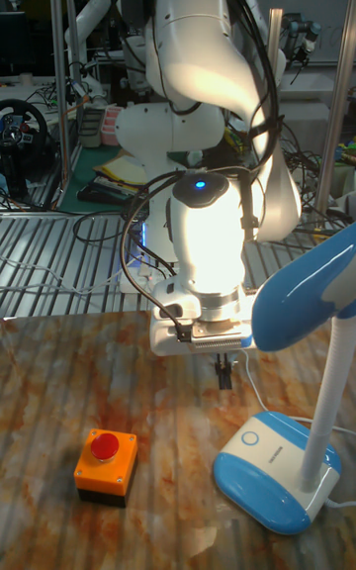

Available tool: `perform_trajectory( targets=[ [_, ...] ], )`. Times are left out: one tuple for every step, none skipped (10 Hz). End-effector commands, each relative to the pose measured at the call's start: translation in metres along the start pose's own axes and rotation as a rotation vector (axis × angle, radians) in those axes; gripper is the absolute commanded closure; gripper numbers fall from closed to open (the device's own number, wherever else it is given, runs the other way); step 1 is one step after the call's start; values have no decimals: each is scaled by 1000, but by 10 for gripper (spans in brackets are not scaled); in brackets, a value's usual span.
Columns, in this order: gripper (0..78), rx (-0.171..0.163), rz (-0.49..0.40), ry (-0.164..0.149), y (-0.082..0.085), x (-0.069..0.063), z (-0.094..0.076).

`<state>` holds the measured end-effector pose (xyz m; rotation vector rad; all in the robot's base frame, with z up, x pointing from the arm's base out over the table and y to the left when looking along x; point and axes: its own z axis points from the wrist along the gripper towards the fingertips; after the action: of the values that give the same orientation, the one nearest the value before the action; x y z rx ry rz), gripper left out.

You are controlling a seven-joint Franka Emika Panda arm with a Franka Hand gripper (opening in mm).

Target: Turn off the desk lamp by pressing the button

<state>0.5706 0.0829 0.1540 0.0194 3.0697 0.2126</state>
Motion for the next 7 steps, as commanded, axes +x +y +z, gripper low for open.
perform_trajectory(
  targets=[
    [776,-18,15,-24,2,-2,-1],
    [776,-19,17,-25,3,-2,0],
    [776,-19,22,-30,6,-2,3],
    [776,-20,24,-30,7,-2,4],
    [776,-23,26,-32,10,-5,5],
    [776,-23,26,-32,10,-7,5],
    [776,-23,24,-32,11,-8,4]
  ],
)
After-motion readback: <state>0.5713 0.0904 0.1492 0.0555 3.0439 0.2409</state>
